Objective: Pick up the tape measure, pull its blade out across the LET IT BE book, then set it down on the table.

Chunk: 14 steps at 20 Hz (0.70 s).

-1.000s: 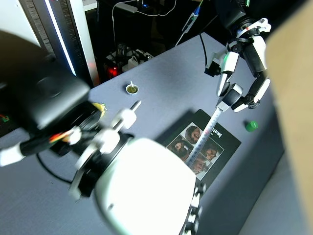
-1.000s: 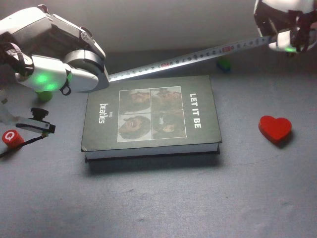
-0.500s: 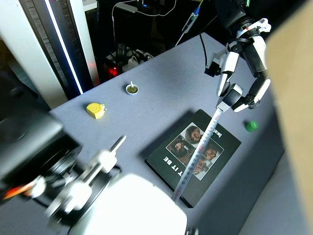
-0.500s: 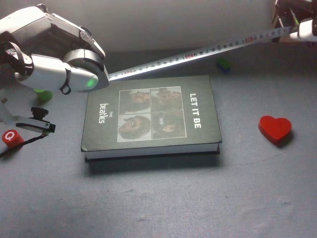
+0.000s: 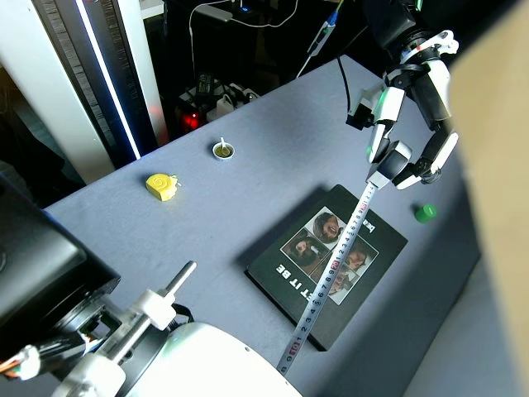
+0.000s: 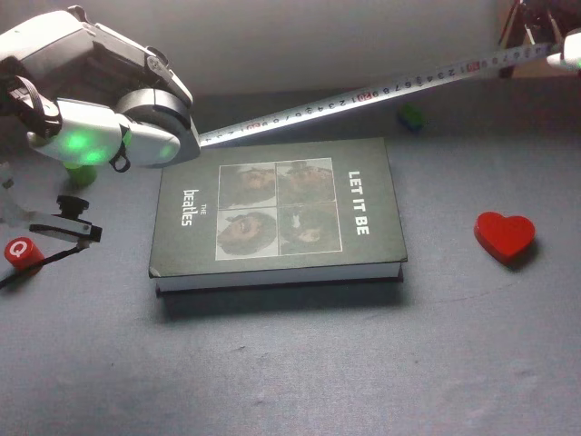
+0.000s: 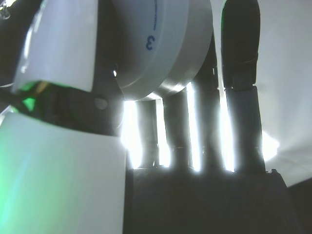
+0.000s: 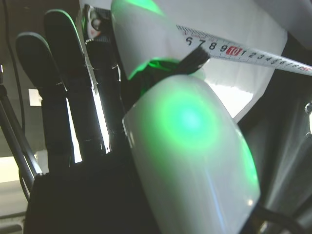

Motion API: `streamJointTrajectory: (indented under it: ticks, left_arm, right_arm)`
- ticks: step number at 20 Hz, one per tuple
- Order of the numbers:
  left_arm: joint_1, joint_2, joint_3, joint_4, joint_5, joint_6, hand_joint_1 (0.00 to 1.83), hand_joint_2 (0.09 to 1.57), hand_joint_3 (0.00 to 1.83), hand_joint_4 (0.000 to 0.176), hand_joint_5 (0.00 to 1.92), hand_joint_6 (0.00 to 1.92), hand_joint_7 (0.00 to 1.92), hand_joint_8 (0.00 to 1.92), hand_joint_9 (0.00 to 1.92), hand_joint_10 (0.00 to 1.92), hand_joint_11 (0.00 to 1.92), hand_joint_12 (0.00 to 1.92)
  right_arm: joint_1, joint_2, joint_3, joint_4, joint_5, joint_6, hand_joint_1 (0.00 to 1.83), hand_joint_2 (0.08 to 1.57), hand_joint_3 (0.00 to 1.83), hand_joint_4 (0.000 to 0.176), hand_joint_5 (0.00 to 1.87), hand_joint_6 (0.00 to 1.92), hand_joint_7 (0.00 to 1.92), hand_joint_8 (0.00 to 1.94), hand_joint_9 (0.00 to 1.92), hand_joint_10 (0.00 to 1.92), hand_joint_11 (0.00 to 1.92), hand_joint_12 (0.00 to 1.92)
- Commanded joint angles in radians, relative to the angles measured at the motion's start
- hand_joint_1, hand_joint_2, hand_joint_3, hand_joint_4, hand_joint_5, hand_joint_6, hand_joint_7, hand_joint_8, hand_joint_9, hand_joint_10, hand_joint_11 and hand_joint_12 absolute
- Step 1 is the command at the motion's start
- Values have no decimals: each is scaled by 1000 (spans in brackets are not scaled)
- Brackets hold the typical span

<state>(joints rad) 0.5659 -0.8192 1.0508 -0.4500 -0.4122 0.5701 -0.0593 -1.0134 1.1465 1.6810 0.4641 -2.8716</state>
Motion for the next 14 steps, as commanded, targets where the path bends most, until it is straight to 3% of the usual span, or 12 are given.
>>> streamJointTrajectory:
  ticks: [1,11,14]
  left_arm:
    - [-9,7,5,3,-111,-1,1390,1068,0,0,1027,731,1088,800,1020,1110,950,996]
    - [-9,7,7,8,-111,1,1389,1069,0,0,1036,723,1076,812,1015,1119,953,998]
    - [-5,8,7,9,-111,1,1388,1074,0,0,1046,700,1034,879,1016,1122,949,998]
  right_arm:
    - [12,19,11,-70,57,-18,1195,1166,0,0,830,1145,945,1145,798,930,604,1358]
    - [21,28,-28,-69,48,-15,1204,1158,0,0,850,1087,960,1147,836,922,616,1353]
    - [26,34,-46,-69,44,-15,1193,1171,2,0,805,1181,948,1130,824,903,583,1363]
